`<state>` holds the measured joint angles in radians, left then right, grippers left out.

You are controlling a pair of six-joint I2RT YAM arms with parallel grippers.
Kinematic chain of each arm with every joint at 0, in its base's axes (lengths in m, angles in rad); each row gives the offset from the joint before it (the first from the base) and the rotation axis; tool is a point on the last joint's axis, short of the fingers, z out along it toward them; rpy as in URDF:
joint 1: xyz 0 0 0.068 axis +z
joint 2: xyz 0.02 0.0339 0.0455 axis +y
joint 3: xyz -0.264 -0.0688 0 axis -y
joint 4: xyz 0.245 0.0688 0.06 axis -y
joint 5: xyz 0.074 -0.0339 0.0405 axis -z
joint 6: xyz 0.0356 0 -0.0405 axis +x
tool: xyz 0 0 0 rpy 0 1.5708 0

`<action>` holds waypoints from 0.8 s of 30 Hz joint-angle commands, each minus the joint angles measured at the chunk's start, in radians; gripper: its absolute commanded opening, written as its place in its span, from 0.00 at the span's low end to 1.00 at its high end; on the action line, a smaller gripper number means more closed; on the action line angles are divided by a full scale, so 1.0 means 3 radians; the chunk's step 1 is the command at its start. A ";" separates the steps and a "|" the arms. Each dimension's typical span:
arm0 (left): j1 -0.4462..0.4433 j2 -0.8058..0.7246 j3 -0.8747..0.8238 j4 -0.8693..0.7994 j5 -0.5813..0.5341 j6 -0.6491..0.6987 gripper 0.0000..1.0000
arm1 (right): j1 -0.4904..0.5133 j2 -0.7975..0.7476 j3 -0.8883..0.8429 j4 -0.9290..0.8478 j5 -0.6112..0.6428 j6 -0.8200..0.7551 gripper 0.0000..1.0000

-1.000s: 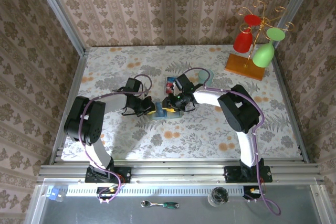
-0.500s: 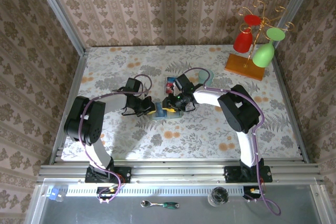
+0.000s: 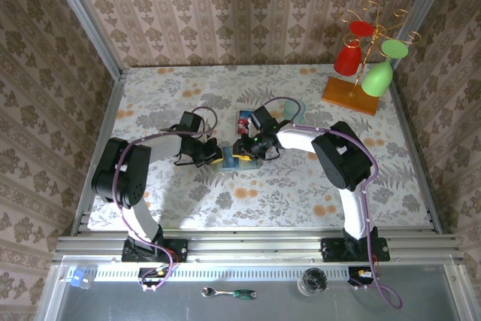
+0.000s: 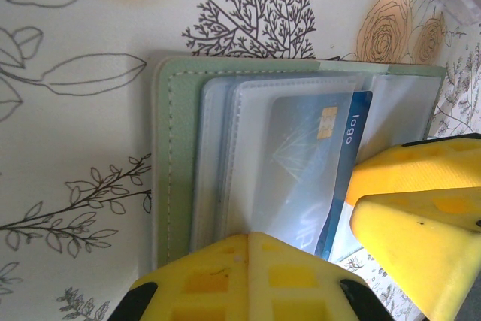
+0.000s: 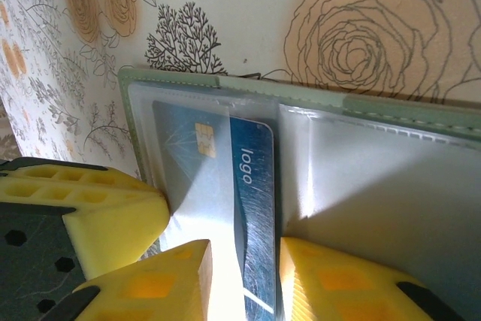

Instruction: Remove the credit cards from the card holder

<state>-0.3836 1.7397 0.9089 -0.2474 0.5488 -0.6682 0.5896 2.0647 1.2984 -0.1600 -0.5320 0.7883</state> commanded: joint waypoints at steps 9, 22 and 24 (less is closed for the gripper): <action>0.0031 0.0041 -0.0019 -0.0151 -0.0078 0.0076 0.00 | 0.0019 -0.0061 -0.0074 0.0122 -0.0096 0.0053 0.24; 0.0031 0.0051 -0.0007 -0.0156 -0.0066 0.0080 0.00 | 0.0014 -0.0095 -0.0140 0.0308 -0.0180 0.0117 0.15; 0.0028 0.0056 0.0004 -0.0170 -0.0075 0.0085 0.00 | 0.0014 -0.0097 -0.0141 0.0315 -0.0181 0.0123 0.14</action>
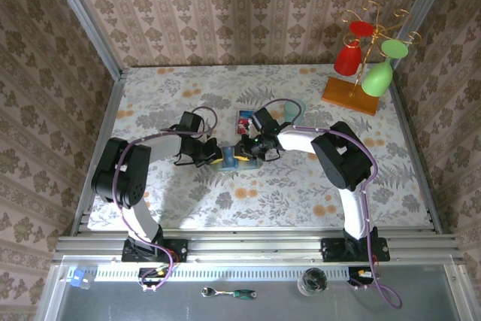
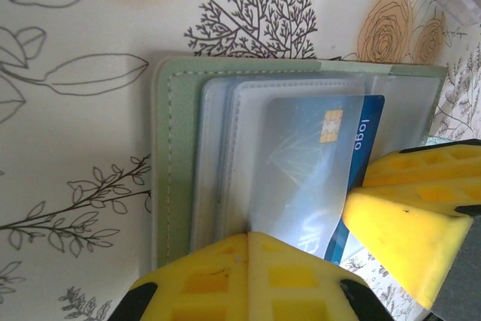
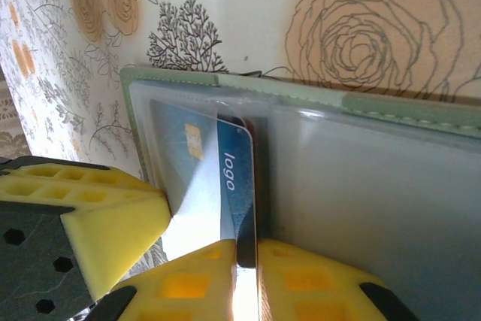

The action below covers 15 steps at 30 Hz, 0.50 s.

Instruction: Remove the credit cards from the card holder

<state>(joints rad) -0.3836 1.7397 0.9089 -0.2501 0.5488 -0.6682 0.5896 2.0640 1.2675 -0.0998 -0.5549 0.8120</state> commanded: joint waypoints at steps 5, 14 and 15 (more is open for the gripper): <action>0.0031 0.0056 0.0013 -0.0169 -0.0074 0.0090 0.00 | -0.0012 -0.0158 -0.0075 0.0058 -0.0016 0.0019 0.12; 0.0040 0.0056 0.0002 -0.0189 -0.0075 0.0105 0.00 | -0.0083 -0.0304 -0.0189 -0.0028 0.0065 -0.0045 0.10; 0.0041 0.0056 0.0002 -0.0189 -0.0075 0.0110 0.00 | -0.0089 -0.0317 -0.0199 -0.0040 0.0070 -0.0054 0.10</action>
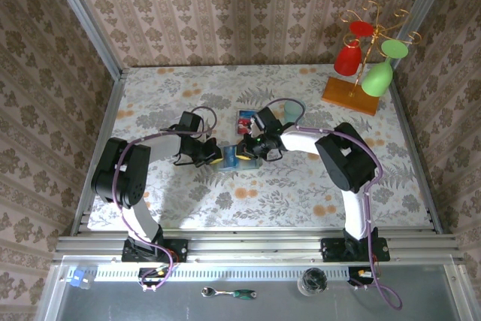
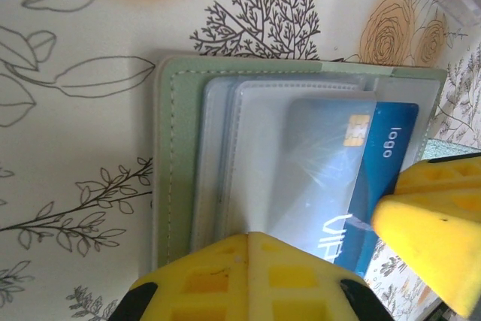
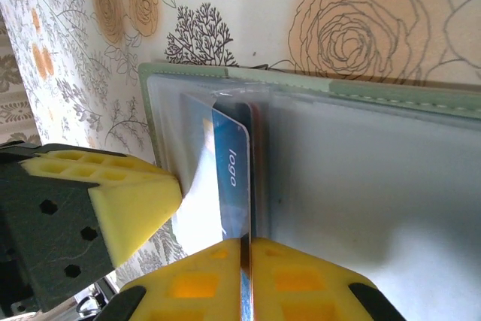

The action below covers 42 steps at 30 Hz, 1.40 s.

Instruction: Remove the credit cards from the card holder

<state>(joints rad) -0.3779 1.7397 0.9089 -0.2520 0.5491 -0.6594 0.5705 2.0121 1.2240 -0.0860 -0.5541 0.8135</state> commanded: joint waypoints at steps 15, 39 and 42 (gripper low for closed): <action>0.0028 -0.0005 0.0033 -0.0142 -0.0047 0.0071 0.00 | -0.0097 -0.0448 -0.0092 -0.0363 0.0183 -0.0259 0.05; 0.0119 -0.0167 0.0221 -0.0175 0.0076 0.0071 0.09 | -0.0132 -0.0441 0.1057 -0.2400 0.0761 -0.3581 0.00; 0.0164 -0.0199 0.0236 -0.0212 0.0071 0.0078 0.10 | -0.0144 -0.0339 0.1336 -0.2720 0.0827 -0.4228 0.00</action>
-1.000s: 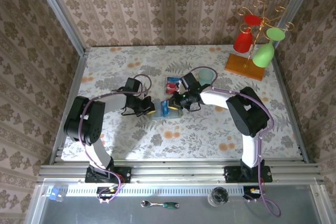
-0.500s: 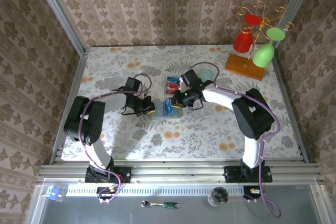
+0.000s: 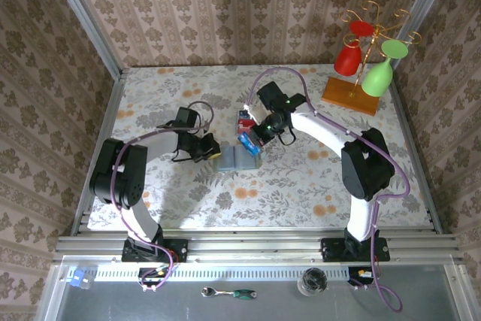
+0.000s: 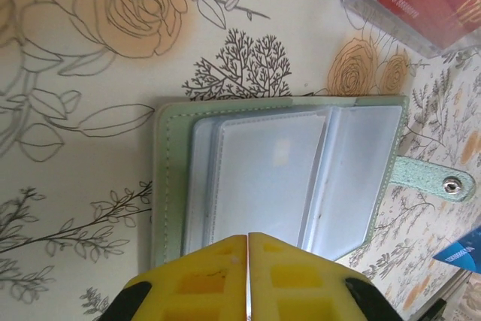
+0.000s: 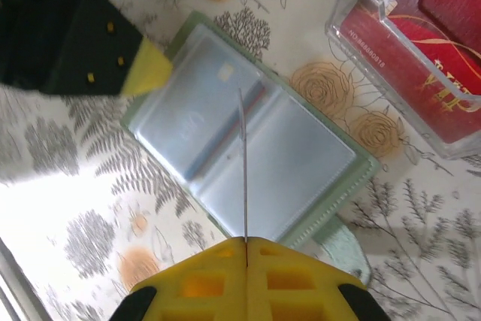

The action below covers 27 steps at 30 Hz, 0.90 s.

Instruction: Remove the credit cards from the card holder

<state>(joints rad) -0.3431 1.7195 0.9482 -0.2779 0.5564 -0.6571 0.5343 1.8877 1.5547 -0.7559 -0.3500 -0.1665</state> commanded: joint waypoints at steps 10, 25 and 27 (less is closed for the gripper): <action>0.0173 -0.0163 0.0188 -0.0241 0.0053 0.0093 0.11 | -0.0102 0.0459 0.1043 -0.0938 0.0668 -0.1984 0.00; 0.0192 -0.0075 0.0326 -0.0275 0.0015 0.0018 0.13 | -0.0288 0.1303 0.2484 -0.1181 0.0671 -0.2164 0.00; 0.0197 -0.0048 0.0370 -0.0287 0.0017 0.0017 0.13 | -0.0307 0.1400 0.2640 -0.1173 0.0625 -0.2171 0.00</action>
<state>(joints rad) -0.2928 1.6936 1.0229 -0.3347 0.5564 -0.6571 0.4492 2.2681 2.2841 -1.0664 -0.1566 -0.7910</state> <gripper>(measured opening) 0.130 0.044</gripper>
